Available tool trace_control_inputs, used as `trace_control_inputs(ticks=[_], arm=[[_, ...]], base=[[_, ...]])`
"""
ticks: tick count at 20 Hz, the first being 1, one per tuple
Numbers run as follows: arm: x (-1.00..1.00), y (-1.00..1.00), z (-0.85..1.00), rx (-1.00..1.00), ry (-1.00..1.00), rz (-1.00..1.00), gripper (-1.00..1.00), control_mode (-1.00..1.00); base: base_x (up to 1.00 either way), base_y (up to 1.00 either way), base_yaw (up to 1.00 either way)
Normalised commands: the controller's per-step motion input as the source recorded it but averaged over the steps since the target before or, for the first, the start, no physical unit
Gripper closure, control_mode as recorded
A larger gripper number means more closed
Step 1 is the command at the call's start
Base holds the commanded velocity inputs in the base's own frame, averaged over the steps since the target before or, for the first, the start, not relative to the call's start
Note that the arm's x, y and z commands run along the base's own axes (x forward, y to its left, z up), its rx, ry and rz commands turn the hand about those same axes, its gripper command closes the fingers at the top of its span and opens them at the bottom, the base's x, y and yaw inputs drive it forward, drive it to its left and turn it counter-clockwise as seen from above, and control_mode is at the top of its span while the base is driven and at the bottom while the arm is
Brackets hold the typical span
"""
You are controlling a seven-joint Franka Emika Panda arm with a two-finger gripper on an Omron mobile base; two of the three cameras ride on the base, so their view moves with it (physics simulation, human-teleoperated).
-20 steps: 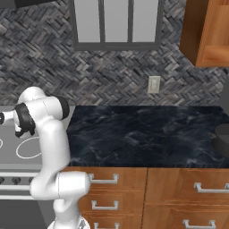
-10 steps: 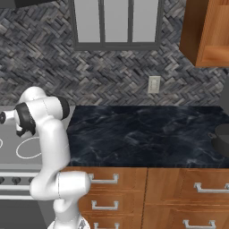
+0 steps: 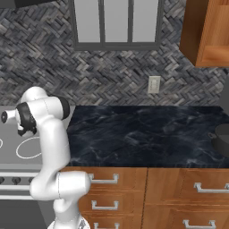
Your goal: Pick the kettle from the cabinet and place it on a stove burner. Then pick the pot from the counter and place it on another stove burner. Finally, turn both burners on.
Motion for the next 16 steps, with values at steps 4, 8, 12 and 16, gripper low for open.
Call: trace_control_inputs(ticks=[4,8,12,16], arm=[[0.14,0.00,-0.05,0.00,0.00,-0.01,-1.00,-1.00],[0.17,0.00,-0.04,0.00,0.00,-0.01,-1.00,-1.00],[0.17,0.00,-0.03,0.00,0.00,-0.01,-1.00,-1.00],[0.17,0.00,-0.04,0.00,0.00,-0.01,-1.00,-1.00]], base=[[0.00,0.00,0.00],[0.00,0.00,0.00],[0.00,0.00,0.00],[0.00,0.00,0.00]])
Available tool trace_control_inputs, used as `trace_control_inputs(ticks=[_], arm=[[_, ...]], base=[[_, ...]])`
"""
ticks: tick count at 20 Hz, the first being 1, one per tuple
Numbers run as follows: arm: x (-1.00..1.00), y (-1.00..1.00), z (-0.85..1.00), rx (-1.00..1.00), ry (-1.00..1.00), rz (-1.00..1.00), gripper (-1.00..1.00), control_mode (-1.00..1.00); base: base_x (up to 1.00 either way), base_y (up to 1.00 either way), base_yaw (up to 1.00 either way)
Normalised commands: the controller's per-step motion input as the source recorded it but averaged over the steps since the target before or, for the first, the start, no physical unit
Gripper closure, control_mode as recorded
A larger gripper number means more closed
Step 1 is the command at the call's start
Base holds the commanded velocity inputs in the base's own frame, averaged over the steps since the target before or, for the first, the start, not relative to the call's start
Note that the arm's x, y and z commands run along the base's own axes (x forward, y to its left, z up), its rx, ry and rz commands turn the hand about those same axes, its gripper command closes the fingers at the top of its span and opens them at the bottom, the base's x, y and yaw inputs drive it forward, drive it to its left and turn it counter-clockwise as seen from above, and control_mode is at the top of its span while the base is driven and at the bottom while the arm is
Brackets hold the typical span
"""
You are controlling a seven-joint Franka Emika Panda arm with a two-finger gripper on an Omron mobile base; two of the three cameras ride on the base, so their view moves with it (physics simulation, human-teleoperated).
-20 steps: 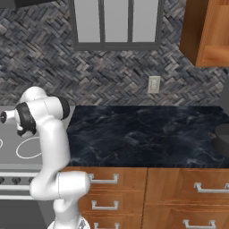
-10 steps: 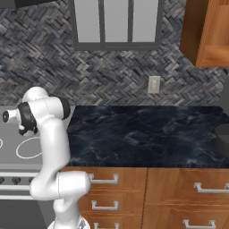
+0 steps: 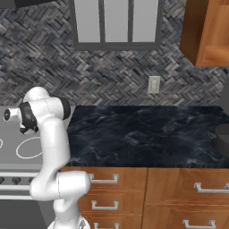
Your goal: Pick the kettle from the cabinet and place it on a stove burner. Then pick the pot from the counter and place it on another stove burner. Finally, turn both burners on.
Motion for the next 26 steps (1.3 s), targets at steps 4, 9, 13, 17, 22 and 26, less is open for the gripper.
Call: trace_control_inputs(ticks=[4,9,13,17,22,26], arm=[[0.18,0.00,-0.05,0.00,0.00,-0.01,-1.00,-1.00],[0.21,0.00,-0.07,0.00,0.00,0.00,-1.00,-1.00],[0.23,0.00,-0.07,0.00,0.00,0.00,-1.00,-1.00],[0.25,0.00,-0.08,0.00,0.00,0.00,-1.00,-1.00],[0.22,0.00,-0.08,0.00,0.00,0.00,-1.00,-1.00],[0.21,0.00,-0.08,0.00,0.00,0.00,-1.00,-1.00]], base=[[0.00,0.00,0.00],[0.00,0.00,0.00],[0.00,0.00,0.00],[0.00,0.00,0.00],[0.00,0.00,0.00],[0.00,0.00,0.00]])
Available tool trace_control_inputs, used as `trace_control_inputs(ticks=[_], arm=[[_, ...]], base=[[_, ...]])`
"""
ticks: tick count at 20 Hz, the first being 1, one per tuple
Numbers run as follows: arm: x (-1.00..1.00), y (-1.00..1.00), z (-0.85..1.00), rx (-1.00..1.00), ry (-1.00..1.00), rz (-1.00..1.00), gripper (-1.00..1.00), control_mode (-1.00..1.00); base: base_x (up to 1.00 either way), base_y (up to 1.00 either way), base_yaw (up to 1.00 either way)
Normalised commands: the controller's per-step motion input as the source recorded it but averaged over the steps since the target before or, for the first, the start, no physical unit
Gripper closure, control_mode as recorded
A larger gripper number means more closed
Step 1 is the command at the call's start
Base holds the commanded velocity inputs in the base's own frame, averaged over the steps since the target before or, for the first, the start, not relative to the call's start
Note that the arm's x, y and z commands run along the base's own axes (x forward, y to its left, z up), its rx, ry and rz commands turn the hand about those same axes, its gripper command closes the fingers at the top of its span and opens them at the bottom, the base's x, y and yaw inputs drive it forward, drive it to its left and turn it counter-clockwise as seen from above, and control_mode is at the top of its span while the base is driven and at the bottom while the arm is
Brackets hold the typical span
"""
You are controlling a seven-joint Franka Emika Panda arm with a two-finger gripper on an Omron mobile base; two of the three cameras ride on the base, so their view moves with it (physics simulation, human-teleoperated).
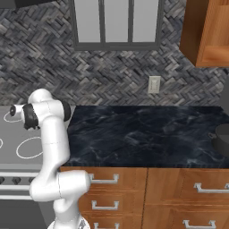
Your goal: Pick the kettle from the cabinet and place it on a stove burner. Then pick the pot from the counter and place it on another stove burner. Finally, turn both burners on.
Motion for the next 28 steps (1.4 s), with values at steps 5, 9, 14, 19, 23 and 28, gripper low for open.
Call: trace_control_inputs(ticks=[5,9,14,19,23,28], arm=[[0.00,0.10,-0.04,0.00,0.00,0.00,-1.00,-1.00],[-0.34,0.33,0.00,0.00,0.00,0.00,-1.00,-1.00],[-0.27,0.23,0.09,0.00,-0.02,0.00,-1.00,-1.00],[-0.13,0.03,0.44,0.02,0.00,0.00,-1.00,-1.00],[-0.01,0.00,0.55,0.07,0.01,0.00,-1.00,-1.00],[-0.01,0.00,0.58,0.12,0.05,0.00,-1.00,-1.00]], base=[[0.00,0.00,0.00],[0.00,0.00,0.00],[0.00,0.00,0.00],[0.00,0.00,0.00],[0.00,0.00,0.00],[0.00,0.00,0.00]])
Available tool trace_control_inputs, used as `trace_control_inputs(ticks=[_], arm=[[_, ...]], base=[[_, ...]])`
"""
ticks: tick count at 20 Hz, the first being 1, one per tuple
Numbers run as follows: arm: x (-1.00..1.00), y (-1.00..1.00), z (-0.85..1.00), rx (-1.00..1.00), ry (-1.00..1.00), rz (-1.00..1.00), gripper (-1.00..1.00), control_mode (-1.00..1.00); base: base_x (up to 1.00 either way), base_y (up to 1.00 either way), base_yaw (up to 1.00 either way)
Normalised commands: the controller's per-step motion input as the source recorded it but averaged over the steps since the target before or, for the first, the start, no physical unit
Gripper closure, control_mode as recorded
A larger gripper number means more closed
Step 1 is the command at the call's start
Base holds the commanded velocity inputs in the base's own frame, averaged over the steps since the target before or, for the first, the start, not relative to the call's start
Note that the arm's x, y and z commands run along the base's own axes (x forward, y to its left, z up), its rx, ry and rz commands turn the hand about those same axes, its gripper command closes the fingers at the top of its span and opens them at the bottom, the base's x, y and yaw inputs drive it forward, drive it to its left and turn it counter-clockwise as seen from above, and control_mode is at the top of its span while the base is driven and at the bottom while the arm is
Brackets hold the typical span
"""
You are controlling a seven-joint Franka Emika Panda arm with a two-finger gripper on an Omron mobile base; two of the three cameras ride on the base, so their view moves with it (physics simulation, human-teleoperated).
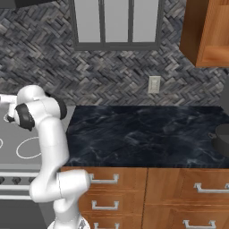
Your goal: Pick the kettle from the cabinet and place it on a stove burner. Then pick the pot from the counter and place it on another stove burner. Finally, turn both burners on.
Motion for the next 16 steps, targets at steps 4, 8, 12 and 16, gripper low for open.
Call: trace_control_inputs(ticks=[4,8,12,16], arm=[[-0.01,0.00,0.53,0.15,0.09,0.00,-1.00,-1.00],[-0.06,0.00,0.45,0.17,0.08,0.00,-1.00,-1.00],[-0.15,-0.01,0.45,0.18,0.08,0.00,-1.00,-1.00],[-0.17,-0.08,0.52,0.16,0.06,0.00,-1.00,-1.00]], base=[[0.00,0.00,0.00],[0.00,0.00,0.00],[0.00,0.00,0.00],[0.00,0.00,0.00]])
